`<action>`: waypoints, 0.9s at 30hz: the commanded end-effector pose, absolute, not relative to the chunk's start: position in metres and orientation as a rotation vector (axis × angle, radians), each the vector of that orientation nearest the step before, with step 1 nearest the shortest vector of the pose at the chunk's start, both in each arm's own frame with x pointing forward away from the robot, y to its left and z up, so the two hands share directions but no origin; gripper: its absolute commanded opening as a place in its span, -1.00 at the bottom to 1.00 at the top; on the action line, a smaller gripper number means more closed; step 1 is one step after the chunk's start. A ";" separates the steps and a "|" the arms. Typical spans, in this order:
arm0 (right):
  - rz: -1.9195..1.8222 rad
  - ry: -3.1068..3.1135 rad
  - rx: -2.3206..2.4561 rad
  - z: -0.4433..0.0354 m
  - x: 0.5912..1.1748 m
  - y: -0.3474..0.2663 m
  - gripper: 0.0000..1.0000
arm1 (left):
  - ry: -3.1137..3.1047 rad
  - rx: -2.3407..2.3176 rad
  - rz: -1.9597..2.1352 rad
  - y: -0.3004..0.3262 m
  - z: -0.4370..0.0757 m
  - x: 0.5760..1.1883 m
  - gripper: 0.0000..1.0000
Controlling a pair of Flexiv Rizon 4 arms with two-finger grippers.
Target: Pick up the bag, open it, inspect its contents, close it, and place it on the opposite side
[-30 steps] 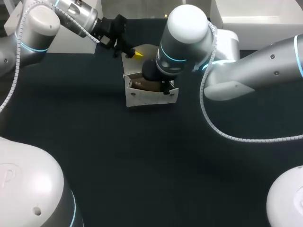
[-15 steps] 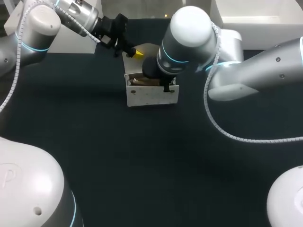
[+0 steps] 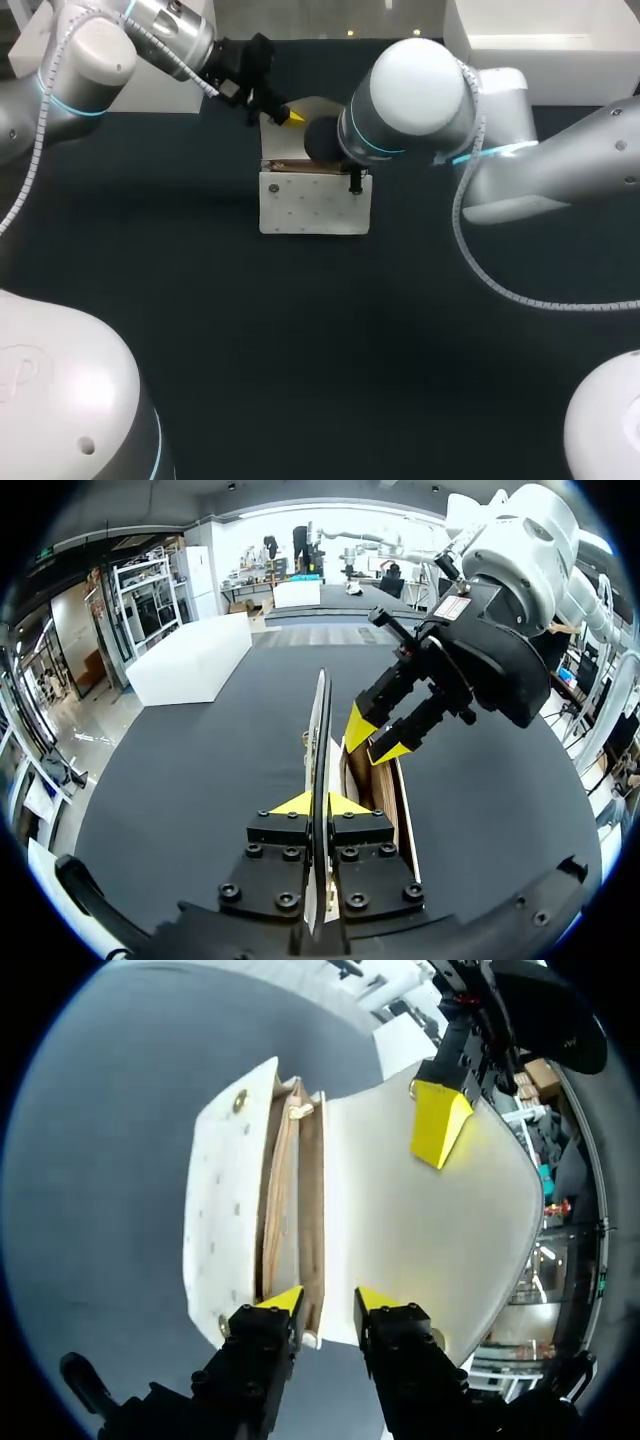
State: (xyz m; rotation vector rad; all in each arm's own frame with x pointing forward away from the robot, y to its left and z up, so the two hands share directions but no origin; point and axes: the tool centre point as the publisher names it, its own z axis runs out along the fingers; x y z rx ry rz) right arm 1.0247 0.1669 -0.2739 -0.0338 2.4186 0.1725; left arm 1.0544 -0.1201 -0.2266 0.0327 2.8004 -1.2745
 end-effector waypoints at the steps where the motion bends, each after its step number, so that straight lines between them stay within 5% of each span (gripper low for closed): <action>1: 0.168 2.381 -0.028 -0.267 1.014 0.165 -0.39 | 2.773 0.016 -1.239 -0.122 -0.231 1.055 -1.00; 7: 0.157 2.359 -0.017 -0.264 1.007 0.164 -0.56 | 2.711 0.042 -1.173 -0.121 -0.237 1.063 -1.00; 12: 0.164 2.366 0.001 -0.272 1.004 0.164 -1.00 | 2.640 0.079 -1.155 -0.122 -0.241 1.069 -1.00; 27: 0.165 2.395 0.041 -0.295 0.993 0.164 -1.00 | 2.475 0.185 -1.133 -0.119 -0.270 1.094 -1.00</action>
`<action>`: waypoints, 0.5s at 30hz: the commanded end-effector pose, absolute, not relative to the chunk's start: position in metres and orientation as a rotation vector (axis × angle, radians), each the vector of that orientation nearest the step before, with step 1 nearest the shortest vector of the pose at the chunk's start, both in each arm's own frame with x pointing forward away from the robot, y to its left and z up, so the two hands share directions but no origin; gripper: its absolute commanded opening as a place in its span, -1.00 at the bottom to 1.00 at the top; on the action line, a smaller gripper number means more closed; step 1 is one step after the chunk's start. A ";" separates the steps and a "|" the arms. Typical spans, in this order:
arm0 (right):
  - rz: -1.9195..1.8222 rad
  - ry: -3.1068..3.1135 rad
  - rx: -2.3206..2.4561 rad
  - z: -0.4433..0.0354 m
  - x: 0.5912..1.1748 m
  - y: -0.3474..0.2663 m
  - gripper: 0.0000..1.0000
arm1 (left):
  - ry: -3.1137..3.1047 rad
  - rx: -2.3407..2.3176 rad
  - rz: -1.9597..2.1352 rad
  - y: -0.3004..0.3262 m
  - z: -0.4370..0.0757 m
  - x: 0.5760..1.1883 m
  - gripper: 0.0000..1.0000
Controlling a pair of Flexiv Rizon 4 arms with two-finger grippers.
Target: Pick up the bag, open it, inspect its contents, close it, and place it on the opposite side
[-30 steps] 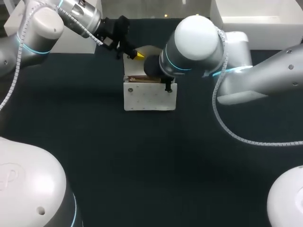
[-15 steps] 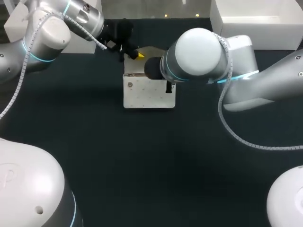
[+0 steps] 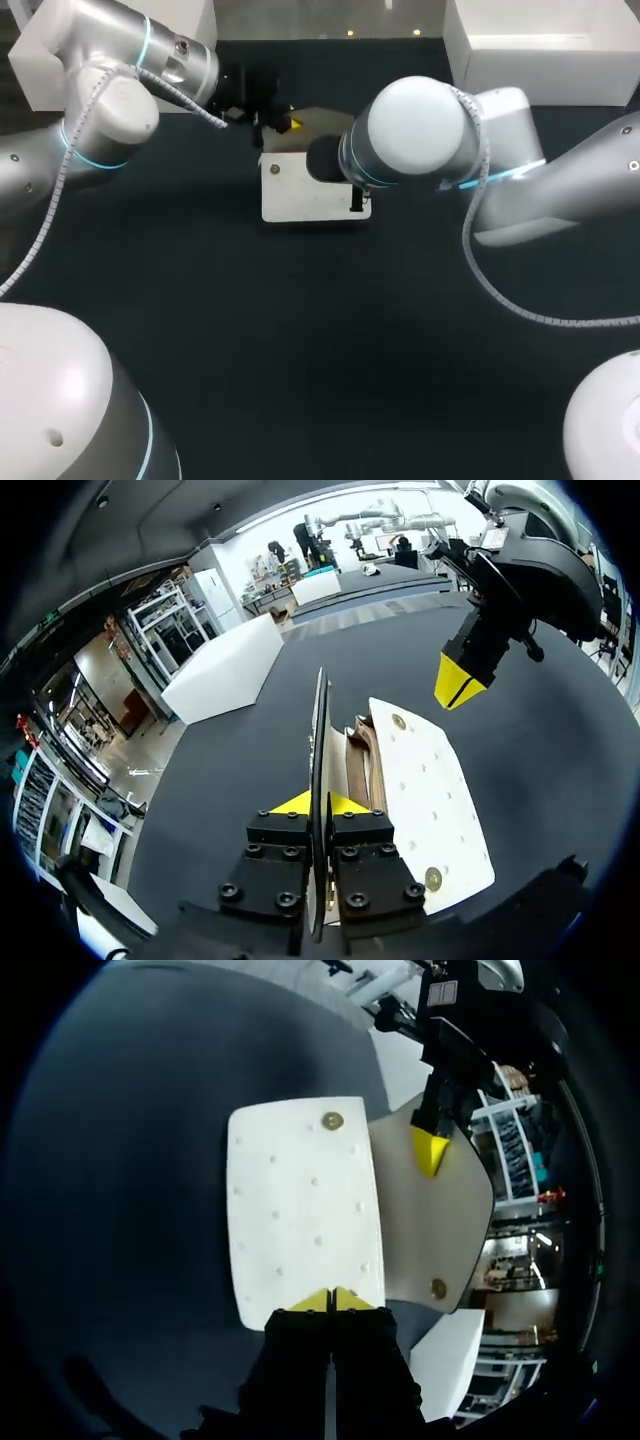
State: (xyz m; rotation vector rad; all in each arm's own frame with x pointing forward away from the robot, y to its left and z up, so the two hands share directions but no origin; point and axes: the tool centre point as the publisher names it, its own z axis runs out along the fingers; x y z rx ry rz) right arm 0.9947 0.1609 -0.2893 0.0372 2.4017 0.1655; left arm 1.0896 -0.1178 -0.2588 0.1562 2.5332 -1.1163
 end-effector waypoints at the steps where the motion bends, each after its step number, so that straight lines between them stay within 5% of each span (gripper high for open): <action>1: 0.170 2.397 0.044 -0.296 0.992 0.165 -1.00 | 2.464 0.200 -1.125 -0.119 -0.271 1.096 -1.00; 15: 0.178 2.433 0.099 -0.324 0.985 0.169 -1.00 | 2.456 0.278 -1.110 -0.120 -0.295 1.117 -1.00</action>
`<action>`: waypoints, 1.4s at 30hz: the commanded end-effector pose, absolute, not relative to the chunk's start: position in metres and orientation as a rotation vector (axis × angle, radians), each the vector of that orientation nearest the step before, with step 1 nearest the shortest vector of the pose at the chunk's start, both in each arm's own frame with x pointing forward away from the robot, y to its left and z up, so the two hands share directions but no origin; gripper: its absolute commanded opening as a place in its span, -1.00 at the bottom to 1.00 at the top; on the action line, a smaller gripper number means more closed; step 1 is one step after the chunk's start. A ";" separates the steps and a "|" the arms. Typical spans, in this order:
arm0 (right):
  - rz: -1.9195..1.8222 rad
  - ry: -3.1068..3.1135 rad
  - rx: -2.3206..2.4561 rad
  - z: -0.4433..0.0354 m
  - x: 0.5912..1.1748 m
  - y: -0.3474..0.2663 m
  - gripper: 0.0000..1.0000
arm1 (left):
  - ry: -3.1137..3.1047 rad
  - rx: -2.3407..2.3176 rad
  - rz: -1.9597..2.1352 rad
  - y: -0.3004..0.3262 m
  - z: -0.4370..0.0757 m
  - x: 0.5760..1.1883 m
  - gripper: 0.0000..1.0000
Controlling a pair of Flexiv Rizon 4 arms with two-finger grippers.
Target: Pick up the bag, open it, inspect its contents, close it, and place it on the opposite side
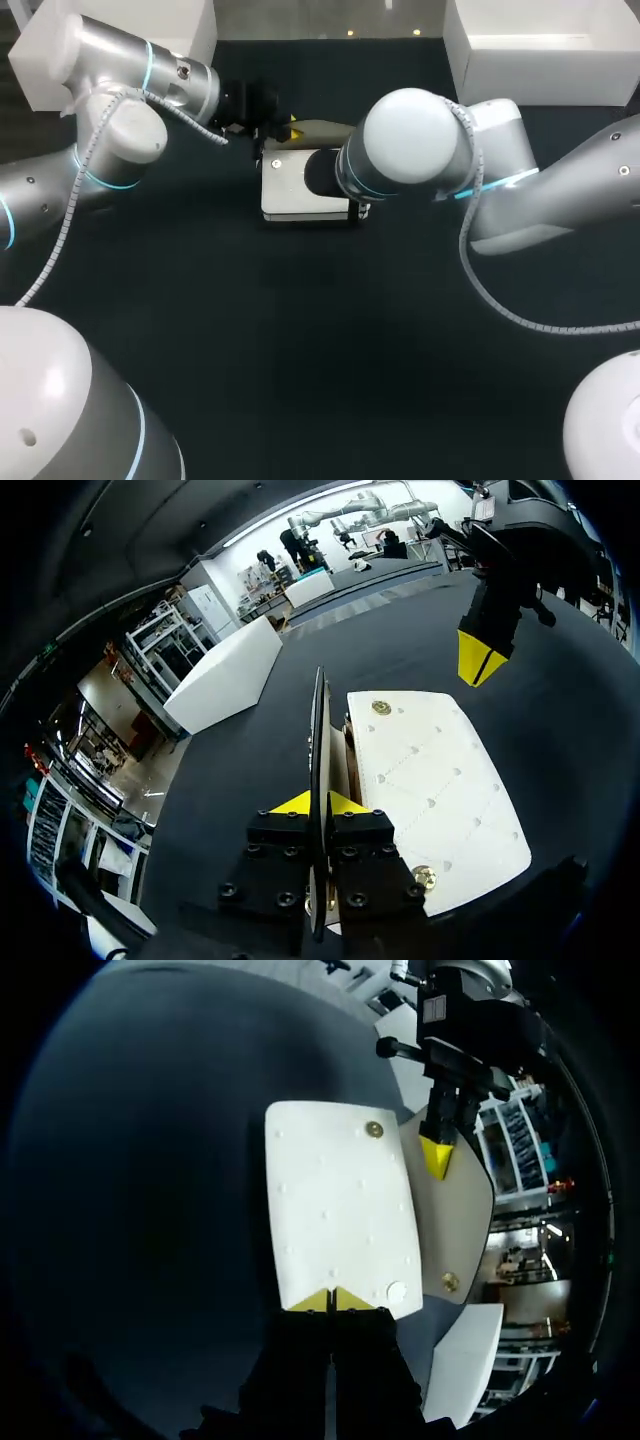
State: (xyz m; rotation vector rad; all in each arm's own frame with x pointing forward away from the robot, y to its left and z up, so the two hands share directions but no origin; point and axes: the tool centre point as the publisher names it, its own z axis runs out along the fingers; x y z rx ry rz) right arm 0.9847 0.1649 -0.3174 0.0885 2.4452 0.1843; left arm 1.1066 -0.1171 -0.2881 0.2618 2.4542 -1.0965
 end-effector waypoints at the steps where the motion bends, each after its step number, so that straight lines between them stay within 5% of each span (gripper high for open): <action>1: 0.179 2.431 0.103 -0.325 0.984 0.170 -1.00 | 2.456 0.289 -1.110 -0.120 -0.296 1.118 -1.00; 35: 0.140 2.346 0.090 -0.341 0.966 0.174 -1.00 | 2.477 0.403 -1.009 -0.118 -0.318 1.130 -1.00; 42: 0.135 2.335 0.064 -0.346 0.966 0.177 -0.29 | 2.483 0.384 -1.010 -0.116 -0.324 1.127 -1.00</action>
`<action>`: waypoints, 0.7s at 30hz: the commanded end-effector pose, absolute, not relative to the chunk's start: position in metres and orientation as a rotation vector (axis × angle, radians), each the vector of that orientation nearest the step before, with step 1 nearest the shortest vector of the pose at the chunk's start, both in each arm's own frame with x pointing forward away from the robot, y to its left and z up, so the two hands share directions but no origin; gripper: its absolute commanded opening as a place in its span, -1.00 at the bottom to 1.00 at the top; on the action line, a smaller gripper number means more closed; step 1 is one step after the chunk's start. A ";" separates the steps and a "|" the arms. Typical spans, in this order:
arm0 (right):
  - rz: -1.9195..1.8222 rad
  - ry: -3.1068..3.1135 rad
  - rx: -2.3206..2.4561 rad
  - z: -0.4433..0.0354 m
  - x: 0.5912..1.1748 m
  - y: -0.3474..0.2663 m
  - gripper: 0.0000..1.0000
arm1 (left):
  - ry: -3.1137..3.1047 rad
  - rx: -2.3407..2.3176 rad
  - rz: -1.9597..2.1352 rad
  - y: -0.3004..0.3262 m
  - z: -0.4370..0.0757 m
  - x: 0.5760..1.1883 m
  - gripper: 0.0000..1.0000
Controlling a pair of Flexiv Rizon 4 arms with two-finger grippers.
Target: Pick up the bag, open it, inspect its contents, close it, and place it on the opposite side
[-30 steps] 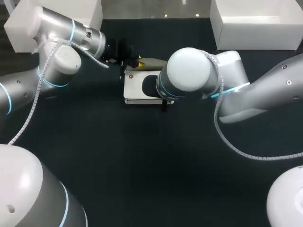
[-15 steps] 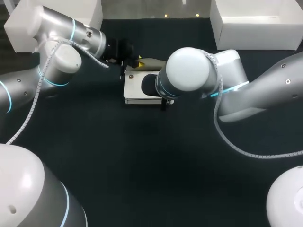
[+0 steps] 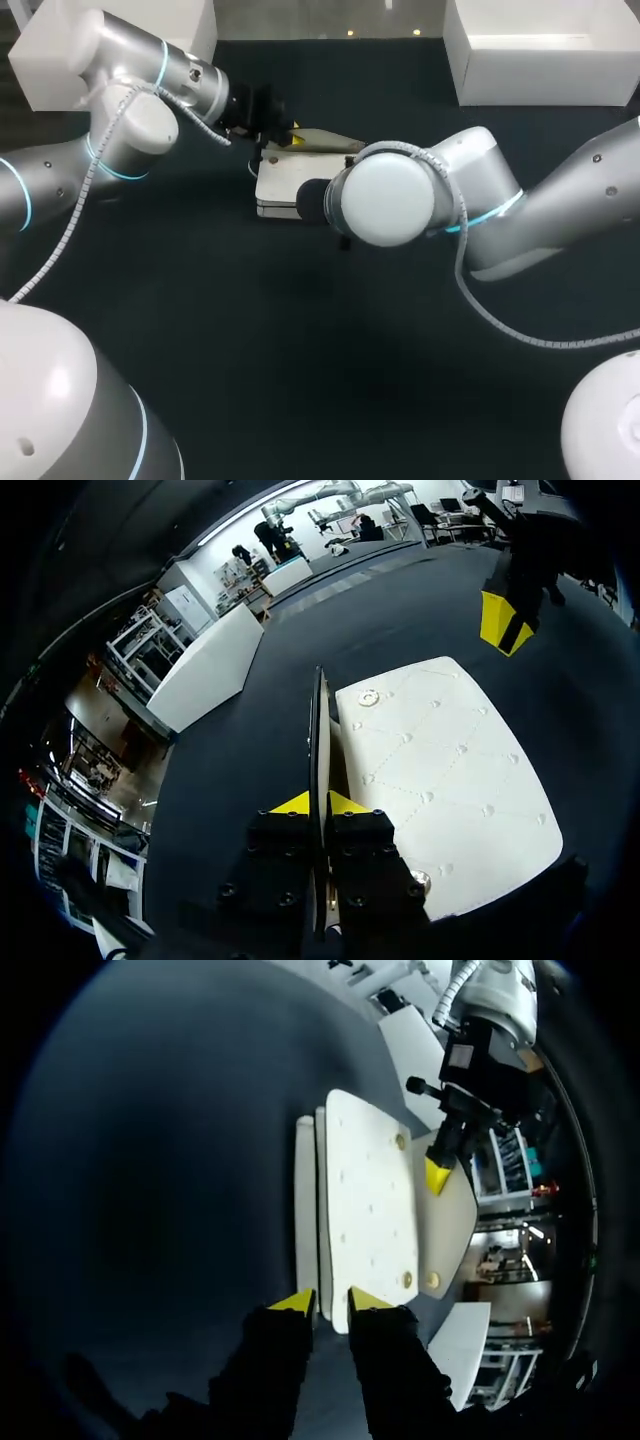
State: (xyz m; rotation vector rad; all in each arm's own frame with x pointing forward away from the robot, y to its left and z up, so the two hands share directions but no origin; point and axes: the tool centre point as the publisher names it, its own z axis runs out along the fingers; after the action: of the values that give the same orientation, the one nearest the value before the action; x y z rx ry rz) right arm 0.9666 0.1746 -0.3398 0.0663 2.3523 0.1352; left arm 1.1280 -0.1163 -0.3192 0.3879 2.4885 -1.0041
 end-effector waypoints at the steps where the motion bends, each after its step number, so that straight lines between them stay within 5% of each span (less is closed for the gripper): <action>1: 0.127 2.333 0.060 -0.346 0.967 0.178 -0.26 | 2.485 0.383 -1.010 -0.116 -0.325 1.126 -1.00; 21: 0.055 2.311 0.045 -0.363 0.982 0.182 -0.36 | 2.518 0.401 -1.033 -0.116 -0.330 1.107 -1.00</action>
State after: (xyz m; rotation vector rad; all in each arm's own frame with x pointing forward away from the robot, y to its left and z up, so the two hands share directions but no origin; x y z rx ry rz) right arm 0.9796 0.1763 -0.3591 0.0388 2.3158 0.0659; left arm 1.1072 -0.1163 -0.3298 0.3996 2.5206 -1.0285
